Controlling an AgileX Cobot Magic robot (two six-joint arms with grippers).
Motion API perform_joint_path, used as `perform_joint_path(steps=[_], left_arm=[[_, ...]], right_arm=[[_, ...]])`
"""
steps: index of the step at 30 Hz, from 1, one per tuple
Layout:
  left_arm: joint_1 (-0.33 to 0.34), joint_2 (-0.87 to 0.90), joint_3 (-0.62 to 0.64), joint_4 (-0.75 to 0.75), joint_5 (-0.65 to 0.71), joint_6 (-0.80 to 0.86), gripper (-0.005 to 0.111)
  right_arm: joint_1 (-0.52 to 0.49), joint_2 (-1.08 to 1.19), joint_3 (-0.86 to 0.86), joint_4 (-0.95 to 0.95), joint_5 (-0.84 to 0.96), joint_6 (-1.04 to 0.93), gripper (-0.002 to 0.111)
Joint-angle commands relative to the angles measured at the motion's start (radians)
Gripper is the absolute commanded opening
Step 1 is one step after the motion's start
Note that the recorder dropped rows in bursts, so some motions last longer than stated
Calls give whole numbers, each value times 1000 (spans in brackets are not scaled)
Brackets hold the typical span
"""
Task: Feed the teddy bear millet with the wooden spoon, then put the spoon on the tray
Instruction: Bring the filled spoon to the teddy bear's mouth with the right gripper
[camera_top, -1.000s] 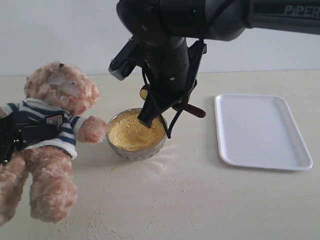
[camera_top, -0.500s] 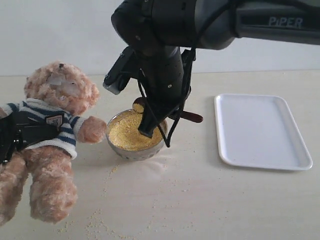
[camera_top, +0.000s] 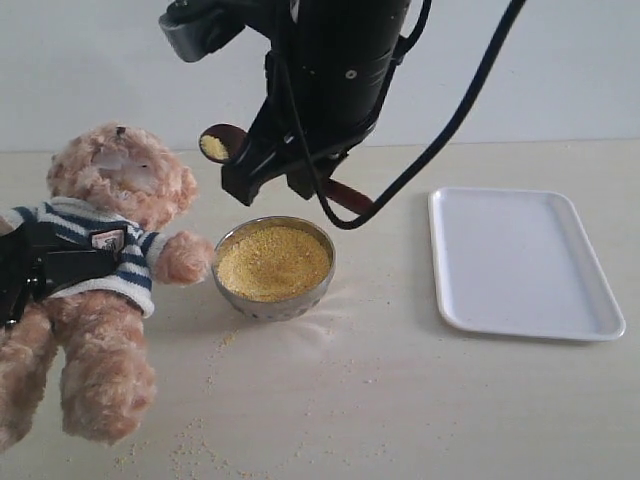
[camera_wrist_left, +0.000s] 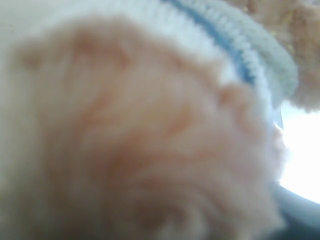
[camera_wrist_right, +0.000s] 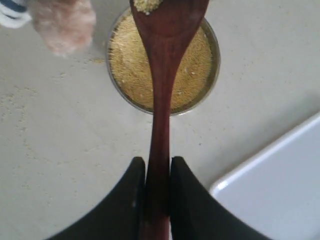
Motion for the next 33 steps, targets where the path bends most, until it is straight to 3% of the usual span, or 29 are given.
perform_joint_path(steps=[1, 6, 12, 22, 33], left_arm=[[-9, -3, -2, -19, 13, -40, 5], [-9, -3, -2, -19, 13, -40, 5], [-9, -3, -2, -19, 42, -40, 5], [-9, -3, -2, -19, 50, -40, 5], [-9, -3, -2, -19, 50, -40, 5]], right_arm=[[4, -8, -7, 76, -75, -38, 0], [78, -5, -7, 73, -174, -115, 0], [148, 46, -7, -77, -251, -105, 0], [189, 121, -7, -362, -301, -29, 0], [201, 172, -7, -531, -316, -17, 0]])
